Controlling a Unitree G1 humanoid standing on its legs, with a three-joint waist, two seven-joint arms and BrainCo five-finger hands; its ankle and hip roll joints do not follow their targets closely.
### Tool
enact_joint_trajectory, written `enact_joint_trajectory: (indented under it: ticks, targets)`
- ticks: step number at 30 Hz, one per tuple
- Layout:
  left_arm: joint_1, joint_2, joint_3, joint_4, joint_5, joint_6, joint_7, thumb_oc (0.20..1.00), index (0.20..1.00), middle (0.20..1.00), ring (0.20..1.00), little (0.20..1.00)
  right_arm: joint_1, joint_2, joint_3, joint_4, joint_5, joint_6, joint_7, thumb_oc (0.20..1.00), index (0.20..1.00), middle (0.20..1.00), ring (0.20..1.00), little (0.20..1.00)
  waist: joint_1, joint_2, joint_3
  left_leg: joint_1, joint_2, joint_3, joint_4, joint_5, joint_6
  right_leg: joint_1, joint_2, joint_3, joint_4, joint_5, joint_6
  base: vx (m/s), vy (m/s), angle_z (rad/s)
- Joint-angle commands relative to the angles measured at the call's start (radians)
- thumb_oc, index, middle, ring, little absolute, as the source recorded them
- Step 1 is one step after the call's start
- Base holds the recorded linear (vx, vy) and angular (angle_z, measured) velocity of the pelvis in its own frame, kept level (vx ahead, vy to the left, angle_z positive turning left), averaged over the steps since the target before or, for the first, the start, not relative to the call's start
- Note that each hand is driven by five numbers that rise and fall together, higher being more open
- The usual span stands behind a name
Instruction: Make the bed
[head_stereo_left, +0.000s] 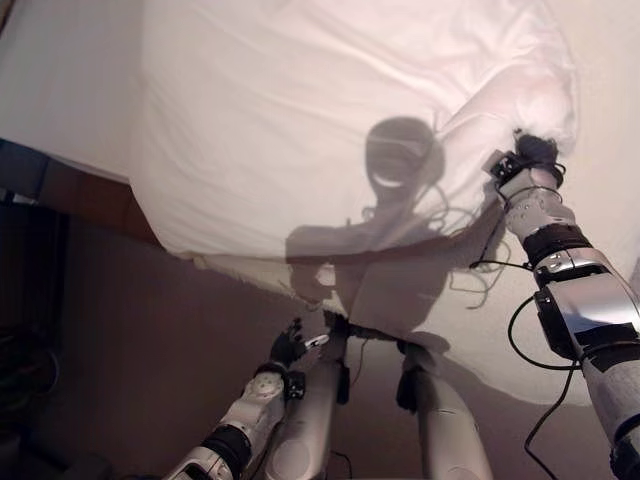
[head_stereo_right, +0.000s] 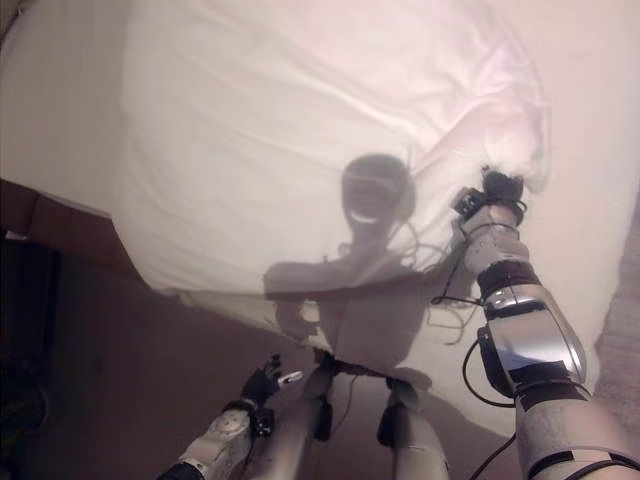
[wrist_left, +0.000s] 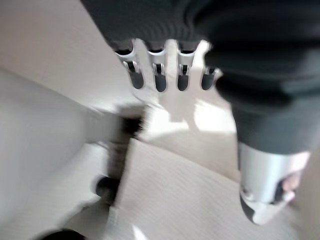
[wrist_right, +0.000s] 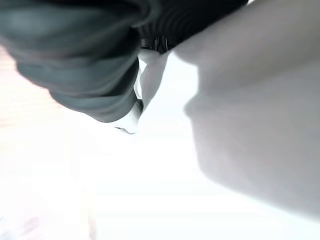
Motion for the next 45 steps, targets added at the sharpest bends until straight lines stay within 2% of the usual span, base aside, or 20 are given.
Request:
enact_joint_trajectory:
  ticks: [1, 8, 9, 10, 13, 15, 16, 18, 21, 23, 25, 26, 27, 30, 31, 34, 35, 37, 39, 45]
  targets:
    - [0.023, -0.004, -0.047, -0.056, -0.074, 0.005, -0.056, 1.000, 1.000, 1.000, 1.000, 1.000, -0.030, -0.024, 0.046, -0.130, -0.076, -0.085, 0.001, 0.200, 0.200, 0.200, 0.200, 0.200, -0.048, -0.105, -0.096, 0.111, -0.057, 0.085, 0.000, -0.135, -0.006, 0.072, -0.057, 0.103, -0.021, 0.088, 0.075, 0.01, 0.014, -0.60]
    - [-0.029, -0.006, -0.109, -0.160, -0.162, 0.035, -0.079, 1.000, 1.000, 1.000, 1.000, 1.000, 0.016, -0.022, 0.049, -0.176, -0.110, -0.053, 0.002, 0.200, 0.200, 0.200, 0.200, 0.200, -0.077, -0.114, -0.156, 0.187, -0.048, 0.117, 0.000, -0.152, 0.001, 0.131, -0.054, 0.123, -0.029, 0.084, 0.077, 0.01, -0.014, -0.30]
    - [-0.057, -0.035, -0.154, -0.188, -0.274, 0.063, -0.091, 1.000, 1.000, 1.000, 1.000, 1.000, 0.051, -0.010, 0.051, -0.192, -0.103, -0.040, 0.012, 0.200, 0.200, 0.200, 0.200, 0.200, -0.099, -0.121, -0.200, 0.222, -0.046, 0.127, 0.000, -0.161, 0.001, 0.160, -0.051, 0.127, -0.037, 0.081, 0.079, 0.01, -0.042, -0.17]
    - [-0.056, -0.035, -0.155, -0.189, -0.275, 0.063, -0.091, 1.000, 1.000, 1.000, 1.000, 1.000, 0.053, -0.010, 0.050, -0.193, -0.103, -0.040, 0.012, 0.200, 0.200, 0.200, 0.200, 0.200, -0.098, -0.121, -0.200, 0.224, -0.045, 0.127, 0.000, -0.162, 0.001, 0.162, -0.051, 0.127, -0.037, 0.081, 0.079, 0.05, -0.052, -0.06]
    - [-0.078, -0.081, -0.222, -0.214, -0.446, 0.106, -0.094, 1.000, 1.000, 1.000, 1.000, 1.000, 0.099, 0.016, 0.058, -0.223, -0.100, -0.018, 0.022, 0.200, 0.200, 0.200, 0.200, 0.200, -0.123, -0.126, -0.250, 0.274, -0.039, 0.148, 0.000, -0.180, 0.004, 0.204, -0.042, 0.142, -0.042, 0.071, 0.079, 0.05, -0.014, -0.06]
    - [-0.080, -0.093, -0.230, -0.217, -0.491, 0.119, -0.092, 1.000, 1.000, 1.000, 1.000, 1.000, 0.111, 0.026, 0.060, -0.232, -0.098, -0.015, 0.023, 0.200, 0.200, 0.200, 0.200, 0.200, -0.128, -0.128, -0.260, 0.283, -0.038, 0.152, 0.000, -0.183, 0.004, 0.211, -0.040, 0.147, -0.045, 0.071, 0.079, 0.03, -0.014, -0.13]
    - [-0.075, -0.126, -0.251, -0.201, -0.586, 0.146, -0.081, 1.000, 1.000, 1.000, 1.000, 1.000, 0.130, 0.048, 0.070, -0.247, -0.098, -0.003, 0.028, 0.200, 0.200, 0.200, 0.200, 0.200, -0.137, -0.134, -0.279, 0.300, -0.033, 0.165, 0.000, -0.190, 0.005, 0.221, -0.035, 0.158, -0.047, 0.070, 0.082, 0.04, -0.028, -0.09]
    - [-0.072, -0.159, -0.263, -0.190, -0.681, 0.158, -0.069, 1.000, 1.000, 1.000, 1.000, 1.000, 0.143, 0.066, 0.082, -0.255, -0.096, 0.006, 0.028, 0.200, 0.200, 0.200, 0.200, 0.200, -0.140, -0.140, -0.297, 0.312, -0.029, 0.175, 0.000, -0.194, 0.006, 0.230, -0.029, 0.169, -0.050, 0.069, 0.081, 0.03, -0.028, -0.14]
    - [-0.083, -0.200, -0.251, -0.160, -0.768, 0.149, -0.044, 1.000, 1.000, 1.000, 1.000, 1.000, 0.181, 0.092, 0.090, -0.281, -0.090, 0.011, 0.026, 0.200, 0.200, 0.200, 0.200, 0.200, -0.147, -0.150, -0.320, 0.330, -0.025, 0.184, 0.000, -0.200, 0.005, 0.245, -0.024, 0.176, -0.052, 0.066, 0.080, 0.02, -0.029, -0.28]
    - [-0.083, -0.200, -0.251, -0.160, -0.768, 0.149, -0.044, 1.000, 1.000, 1.000, 1.000, 1.000, 0.181, 0.092, 0.090, -0.282, -0.090, 0.011, 0.026, 0.200, 0.200, 0.200, 0.200, 0.200, -0.147, -0.150, -0.320, 0.330, -0.025, 0.184, 0.000, -0.200, 0.005, 0.245, -0.024, 0.176, -0.052, 0.066, 0.080, 0.02, -0.029, -0.16]
    - [-0.107, -0.259, -0.162, -0.125, -0.844, 0.100, -0.012, 1.000, 1.000, 1.000, 1.000, 1.000, 0.255, 0.123, 0.088, -0.348, -0.091, 0.000, 0.023, 0.200, 0.200, 0.200, 0.200, 0.200, -0.151, -0.162, -0.342, 0.348, -0.020, 0.180, 0.000, -0.205, 0.003, 0.262, -0.021, 0.171, -0.052, 0.060, 0.078, 0.04, -0.070, -0.01]
    - [-0.128, -0.285, -0.107, -0.108, -0.869, 0.044, 0.023, 1.000, 1.000, 1.000, 1.000, 1.000, 0.290, 0.140, 0.081, -0.385, -0.094, -0.007, 0.010, 0.200, 0.200, 0.200, 0.200, 0.200, -0.151, -0.168, -0.348, 0.354, -0.019, 0.179, 0.000, -0.206, 0.002, 0.273, -0.021, 0.165, -0.055, 0.058, 0.077, 0.02, -0.070, 0.01]
    - [-0.136, -0.307, -0.080, -0.090, -0.887, 0.019, 0.046, 1.000, 1.000, 1.000, 1.000, 1.000, 0.311, 0.141, 0.073, -0.401, -0.092, -0.007, 0.008, 0.200, 0.200, 0.200, 0.200, 0.200, -0.151, -0.172, -0.356, 0.355, -0.018, 0.177, 0.000, -0.207, 0.001, 0.276, -0.021, 0.164, -0.057, 0.057, 0.077, 0.02, -0.070, -0.01]
    - [-0.158, -0.360, -0.010, -0.050, -0.920, -0.011, 0.093, 1.000, 1.000, 1.000, 1.000, 1.000, 0.358, 0.168, 0.053, -0.437, -0.098, -0.016, -0.009, 0.200, 0.200, 0.200, 0.200, 0.200, -0.151, -0.180, -0.369, 0.364, -0.014, 0.174, 0.000, -0.210, 0.000, 0.288, -0.019, 0.159, -0.062, 0.055, 0.077, 0.02, -0.055, 0.01]
    - [-0.187, -0.376, 0.050, -0.027, -0.922, -0.043, 0.119, 1.000, 1.000, 1.000, 1.000, 1.000, 0.386, 0.186, 0.047, -0.461, -0.102, -0.020, -0.016, 0.200, 0.200, 0.200, 0.200, 0.200, -0.150, -0.186, -0.377, 0.370, -0.012, 0.176, 0.000, -0.212, -0.001, 0.296, -0.017, 0.157, -0.067, 0.056, 0.078, 0.02, -0.063, 0.00]
    - [-0.217, -0.388, 0.111, -0.001, -0.916, -0.070, 0.142, 1.000, 1.000, 1.000, 1.000, 1.000, 0.409, 0.195, 0.045, -0.478, -0.107, -0.021, -0.023, 0.200, 0.200, 0.200, 0.200, 0.200, -0.151, -0.189, -0.381, 0.376, -0.009, 0.178, 0.000, -0.214, -0.003, 0.303, -0.015, 0.157, -0.071, 0.056, 0.077, 0.01, -0.033, 0.00]
    - [-0.248, -0.390, 0.162, 0.017, -0.902, -0.098, 0.163, 1.000, 1.000, 1.000, 1.000, 1.000, 0.439, 0.205, 0.033, -0.495, -0.109, -0.027, -0.027, 0.200, 0.200, 0.200, 0.200, 0.200, -0.150, -0.193, -0.388, 0.379, -0.006, 0.178, 0.000, -0.215, -0.005, 0.307, -0.013, 0.155, -0.074, 0.056, 0.076, 0.00, 0.000, 0.00]
    - [-0.270, -0.390, 0.194, 0.029, -0.897, -0.106, 0.170, 1.000, 1.000, 1.000, 1.000, 1.000, 0.450, 0.211, 0.033, -0.501, -0.114, -0.028, -0.028, 0.200, 0.200, 0.200, 0.200, 0.200, -0.151, -0.194, -0.390, 0.381, -0.005, 0.178, 0.000, -0.215, -0.006, 0.311, -0.012, 0.152, -0.075, 0.055, 0.074, 0.01, -0.021, 0.00]
    - [-0.314, -0.377, 0.265, 0.035, -0.852, -0.151, 0.197, 1.000, 1.000, 1.000, 1.000, 1.000, 0.498, 0.227, 0.018, -0.532, -0.132, -0.032, -0.032, 0.200, 0.200, 0.200, 0.200, 0.200, -0.151, -0.197, -0.398, 0.386, -0.002, 0.177, 0.000, -0.216, -0.009, 0.321, -0.012, 0.144, -0.075, 0.051, 0.071, 0.03, -0.042, -0.01]
    - [-0.344, -0.350, 0.372, 0.042, -0.799, -0.215, 0.245, 1.000, 1.000, 1.000, 1.000, 1.000, 0.558, 0.250, -0.014, -0.543, -0.142, -0.049, -0.046, 0.200, 0.200, 0.200, 0.200, 0.200, -0.146, -0.201, -0.413, 0.405, 0.002, 0.171, 0.000, -0.224, -0.014, 0.345, -0.008, 0.130, -0.076, 0.040, 0.067, 0.03, -0.039, 0.01]
